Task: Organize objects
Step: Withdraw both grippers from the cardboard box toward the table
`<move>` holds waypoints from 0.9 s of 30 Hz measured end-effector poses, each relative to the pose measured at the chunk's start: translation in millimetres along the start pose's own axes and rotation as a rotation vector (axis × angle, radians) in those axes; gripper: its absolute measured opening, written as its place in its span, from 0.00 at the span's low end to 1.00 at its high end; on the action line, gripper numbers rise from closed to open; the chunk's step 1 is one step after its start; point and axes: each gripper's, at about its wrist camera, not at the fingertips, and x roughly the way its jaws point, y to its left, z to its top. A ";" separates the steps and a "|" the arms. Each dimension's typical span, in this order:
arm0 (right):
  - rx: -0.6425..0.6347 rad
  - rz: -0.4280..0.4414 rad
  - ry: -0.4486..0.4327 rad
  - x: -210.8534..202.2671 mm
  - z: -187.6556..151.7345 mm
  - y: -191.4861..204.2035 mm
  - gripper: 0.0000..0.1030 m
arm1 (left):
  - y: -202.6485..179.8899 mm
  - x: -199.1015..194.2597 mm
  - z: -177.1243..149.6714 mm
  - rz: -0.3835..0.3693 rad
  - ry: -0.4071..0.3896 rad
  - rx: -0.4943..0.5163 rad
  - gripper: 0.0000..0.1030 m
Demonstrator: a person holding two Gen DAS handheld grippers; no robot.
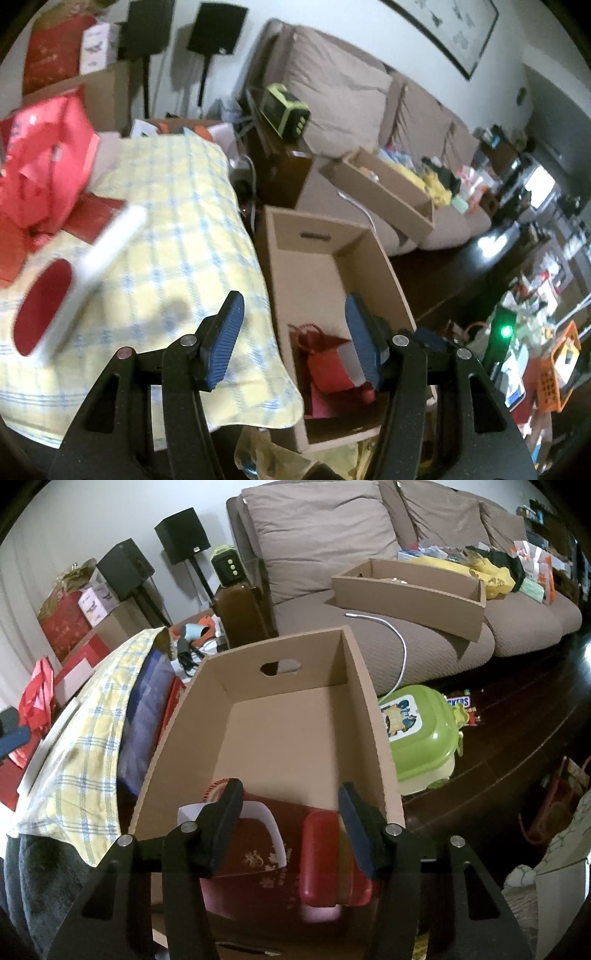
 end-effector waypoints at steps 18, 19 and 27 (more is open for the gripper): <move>-0.074 0.024 -0.062 -33.2 17.9 35.8 0.54 | 86.7 -97.7 40.3 0.148 -0.171 -0.069 0.57; -0.082 0.023 -0.071 -36.1 19.0 40.1 0.54 | 92.9 -104.7 41.8 0.155 -0.180 -0.075 0.58; -0.132 0.058 -0.092 -53.9 22.7 74.9 0.54 | 133.2 -161.4 44.6 0.187 -0.223 -0.082 0.58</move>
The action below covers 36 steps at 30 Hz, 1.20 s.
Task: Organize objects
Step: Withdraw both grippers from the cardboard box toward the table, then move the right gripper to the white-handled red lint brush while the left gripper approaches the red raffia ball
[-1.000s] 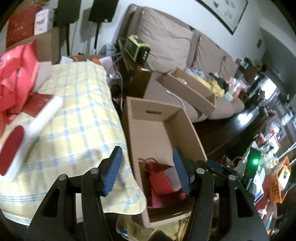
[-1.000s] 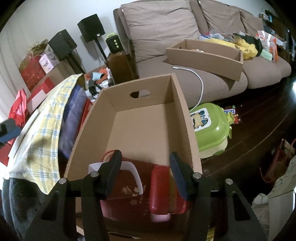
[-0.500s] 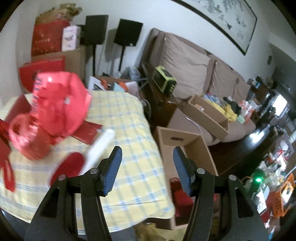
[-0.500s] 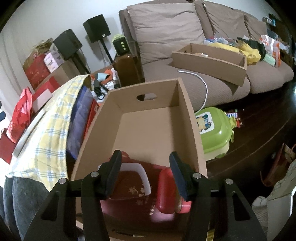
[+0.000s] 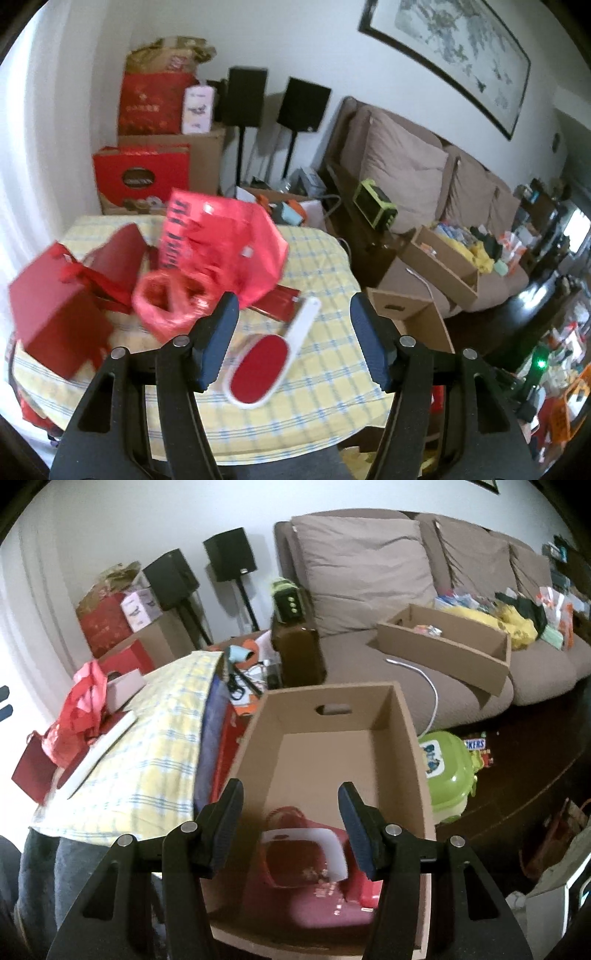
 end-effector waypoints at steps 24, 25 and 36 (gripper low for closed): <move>-0.083 0.143 -0.071 -50.4 46.3 174.6 0.61 | 172.5 -48.6 2.6 0.018 0.046 -0.183 0.63; -0.094 0.142 -0.068 -47.4 47.8 182.9 0.62 | 177.2 -49.7 1.9 0.029 0.042 -0.188 0.64; -0.037 0.039 0.178 37.0 29.1 234.5 0.83 | 225.7 -49.9 -7.8 0.159 0.031 -0.292 0.71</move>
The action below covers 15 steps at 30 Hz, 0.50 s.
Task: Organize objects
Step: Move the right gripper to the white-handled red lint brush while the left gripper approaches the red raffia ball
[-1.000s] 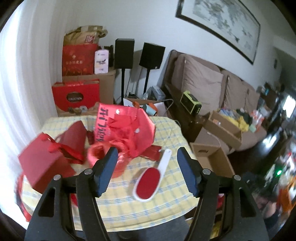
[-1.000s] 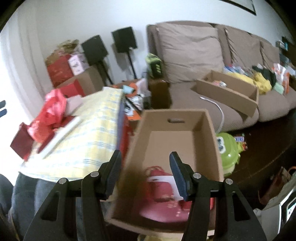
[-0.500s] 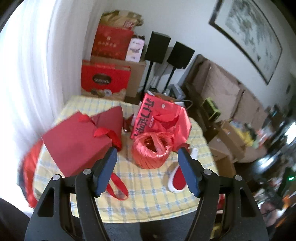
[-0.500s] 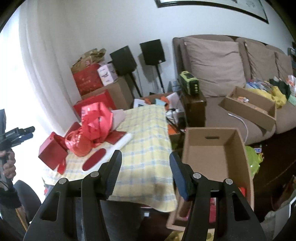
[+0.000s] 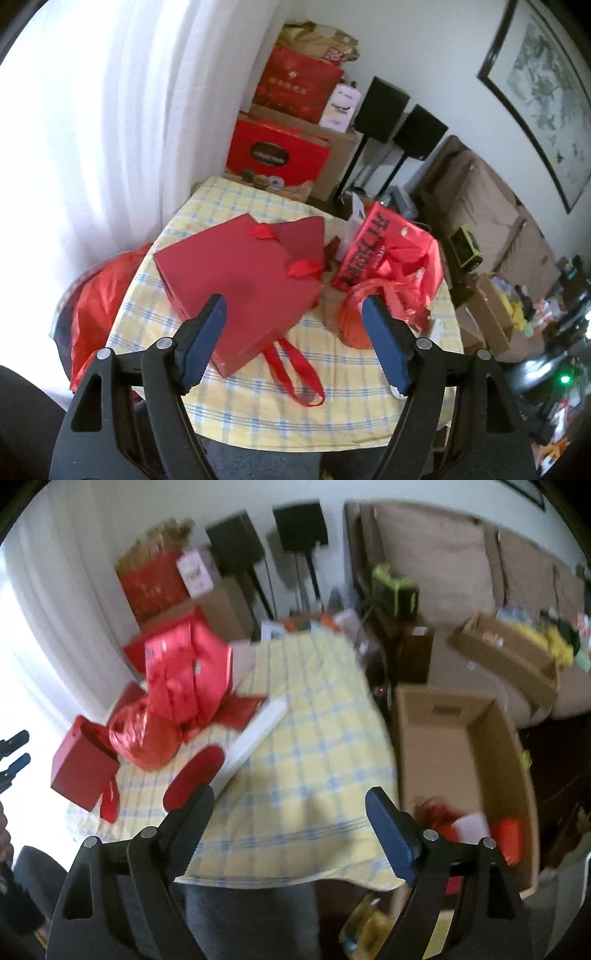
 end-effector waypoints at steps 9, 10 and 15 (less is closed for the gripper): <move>-0.078 -0.156 0.094 82.4 -2.7 79.8 0.85 | 9.1 0.8 -2.8 0.035 -0.016 0.012 0.76; -0.072 -0.166 0.087 86.5 -4.9 83.5 0.85 | 9.5 0.1 -2.8 0.036 -0.021 0.012 0.76; -0.059 -0.229 0.004 101.7 -10.8 105.3 0.95 | 17.1 4.8 -3.3 0.004 -0.014 -0.002 0.76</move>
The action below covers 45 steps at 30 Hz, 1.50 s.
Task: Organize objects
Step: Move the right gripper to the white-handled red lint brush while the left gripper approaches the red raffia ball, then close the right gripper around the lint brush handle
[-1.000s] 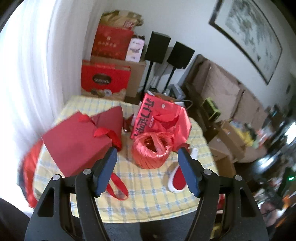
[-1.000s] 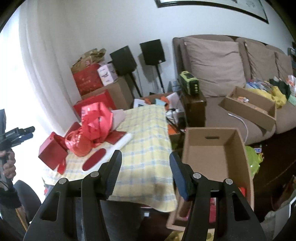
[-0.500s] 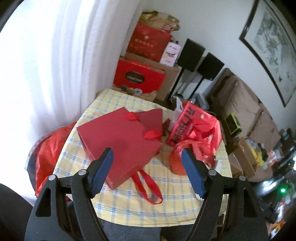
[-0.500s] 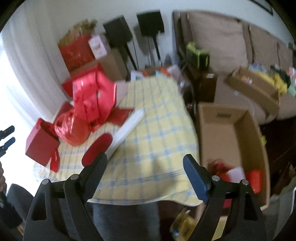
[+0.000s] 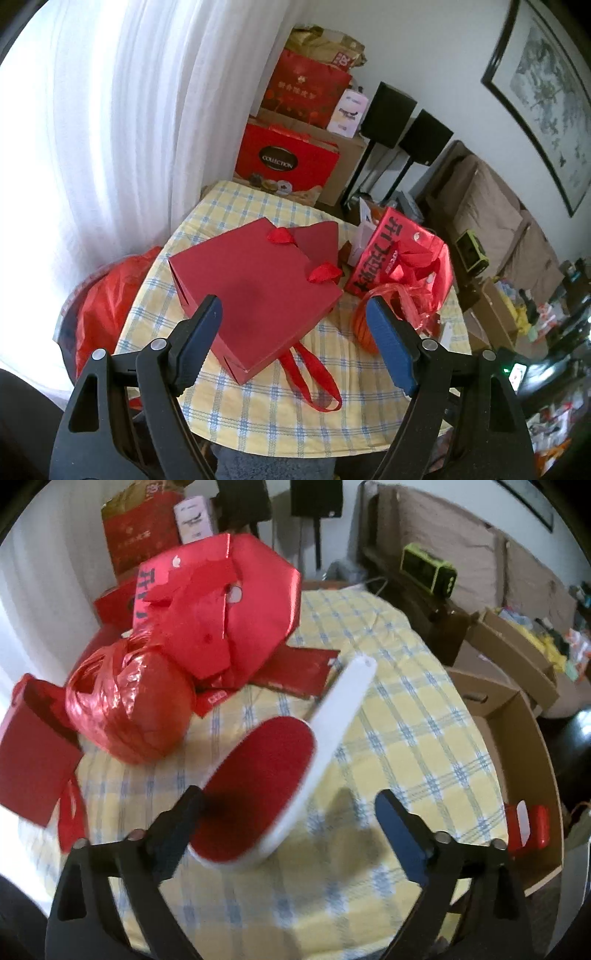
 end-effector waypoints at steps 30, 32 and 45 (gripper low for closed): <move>-0.170 0.062 0.010 -10.4 -22.0 -4.6 0.64 | -26.9 -18.6 -1.9 -0.062 0.013 0.066 0.76; -0.158 0.072 0.008 -18.5 -24.0 -13.7 0.62 | -34.9 -22.0 -2.8 -0.070 0.014 0.082 0.76; -0.103 0.100 0.030 -24.0 -36.5 -54.2 0.60 | -97.3 15.6 -25.1 -0.142 0.104 0.218 0.89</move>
